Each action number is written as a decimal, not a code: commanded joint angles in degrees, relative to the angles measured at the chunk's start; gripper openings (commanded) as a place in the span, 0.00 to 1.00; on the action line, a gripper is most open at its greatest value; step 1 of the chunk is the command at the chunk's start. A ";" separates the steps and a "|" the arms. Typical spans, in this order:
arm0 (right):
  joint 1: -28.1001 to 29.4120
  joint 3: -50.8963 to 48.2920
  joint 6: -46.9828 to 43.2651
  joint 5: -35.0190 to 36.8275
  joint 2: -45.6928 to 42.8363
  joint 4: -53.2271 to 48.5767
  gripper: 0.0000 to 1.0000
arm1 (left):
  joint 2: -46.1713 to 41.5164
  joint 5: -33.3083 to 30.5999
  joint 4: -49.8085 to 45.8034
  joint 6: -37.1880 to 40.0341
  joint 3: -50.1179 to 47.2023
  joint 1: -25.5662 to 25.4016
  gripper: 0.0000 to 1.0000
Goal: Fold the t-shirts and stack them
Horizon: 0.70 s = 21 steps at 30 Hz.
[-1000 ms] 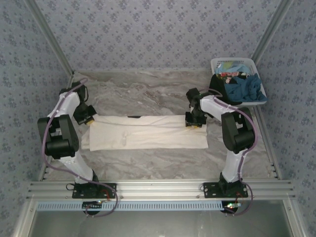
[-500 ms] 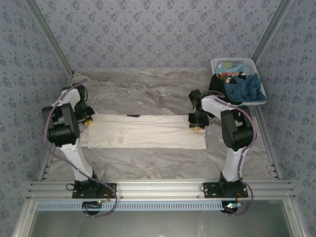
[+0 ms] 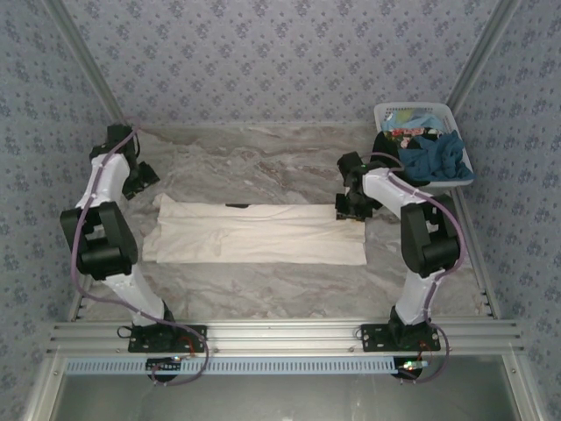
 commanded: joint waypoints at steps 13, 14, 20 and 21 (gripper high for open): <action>-1.85 8.68 -1.50 2.16 8.78 -3.07 0.37 | 13.62 7.69 -2.82 0.23 7.52 -0.49 0.58; -1.86 8.84 -1.41 2.15 8.96 -3.14 0.37 | 13.28 7.45 -3.04 0.16 7.62 -0.82 0.58; -1.95 9.81 -1.15 2.53 9.69 -3.14 0.37 | 13.87 6.74 -8.26 0.42 9.41 -2.48 0.56; -2.04 10.03 -1.13 2.53 9.77 -3.14 0.37 | 13.78 5.93 -8.74 0.76 9.67 -2.82 0.56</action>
